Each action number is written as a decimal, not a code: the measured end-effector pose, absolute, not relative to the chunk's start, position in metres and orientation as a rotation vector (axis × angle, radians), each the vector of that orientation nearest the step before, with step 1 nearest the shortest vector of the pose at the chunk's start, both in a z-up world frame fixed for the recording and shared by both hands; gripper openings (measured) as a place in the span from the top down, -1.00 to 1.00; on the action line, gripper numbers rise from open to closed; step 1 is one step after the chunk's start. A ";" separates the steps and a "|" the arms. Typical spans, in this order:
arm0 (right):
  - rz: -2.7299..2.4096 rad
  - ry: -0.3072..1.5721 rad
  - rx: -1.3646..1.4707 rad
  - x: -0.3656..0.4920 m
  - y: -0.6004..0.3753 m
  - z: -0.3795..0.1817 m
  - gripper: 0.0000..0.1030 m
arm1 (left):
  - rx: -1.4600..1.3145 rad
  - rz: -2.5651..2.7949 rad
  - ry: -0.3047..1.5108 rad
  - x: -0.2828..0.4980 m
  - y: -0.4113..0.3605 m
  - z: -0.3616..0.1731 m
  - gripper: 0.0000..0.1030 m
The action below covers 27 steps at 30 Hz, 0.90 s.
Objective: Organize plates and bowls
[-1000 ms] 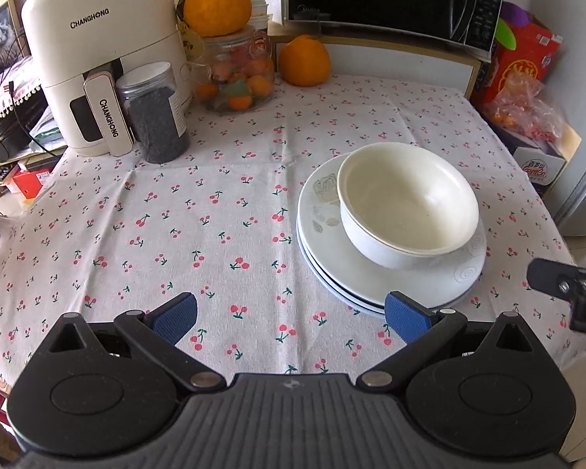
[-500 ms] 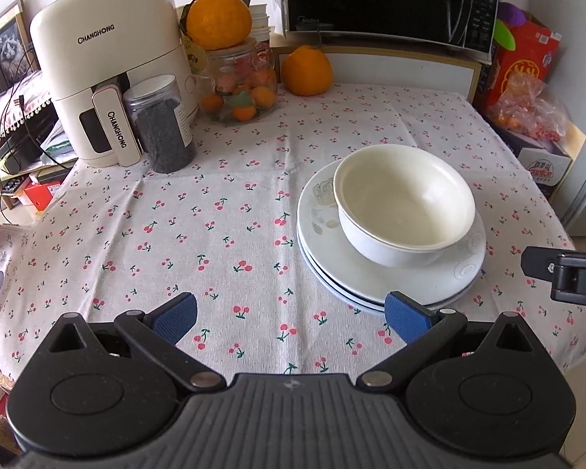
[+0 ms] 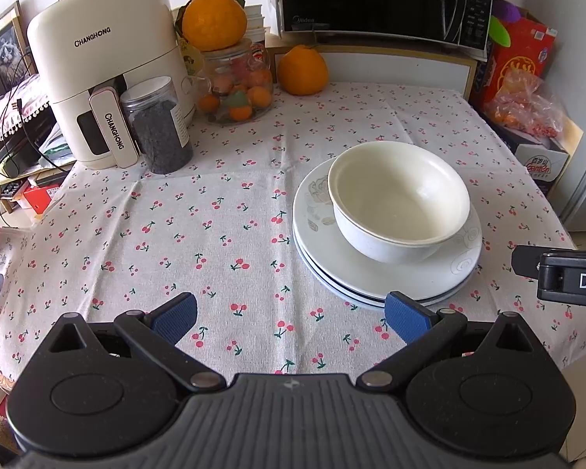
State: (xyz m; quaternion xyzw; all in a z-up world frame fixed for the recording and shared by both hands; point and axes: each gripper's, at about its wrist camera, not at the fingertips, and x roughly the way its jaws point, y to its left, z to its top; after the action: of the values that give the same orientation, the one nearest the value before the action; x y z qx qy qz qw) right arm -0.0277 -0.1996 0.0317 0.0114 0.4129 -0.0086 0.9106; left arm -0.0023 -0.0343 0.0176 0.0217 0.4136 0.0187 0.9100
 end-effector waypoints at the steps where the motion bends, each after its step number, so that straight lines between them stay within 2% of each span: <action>1: -0.017 0.852 0.022 -0.028 -0.199 0.031 -0.89 | 0.045 0.038 0.854 -0.002 -0.034 0.018 -0.99; 27: -0.013 0.856 0.017 -0.028 -0.198 0.030 -0.89 | 0.047 0.037 0.854 -0.004 -0.037 0.018 -0.99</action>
State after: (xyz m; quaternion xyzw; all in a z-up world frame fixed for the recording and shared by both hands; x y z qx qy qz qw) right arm -0.0279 -0.1977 0.0302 0.0083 0.4150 -0.0061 0.9098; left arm -0.0036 -0.0372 0.0178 0.0228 0.4140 0.0179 0.9098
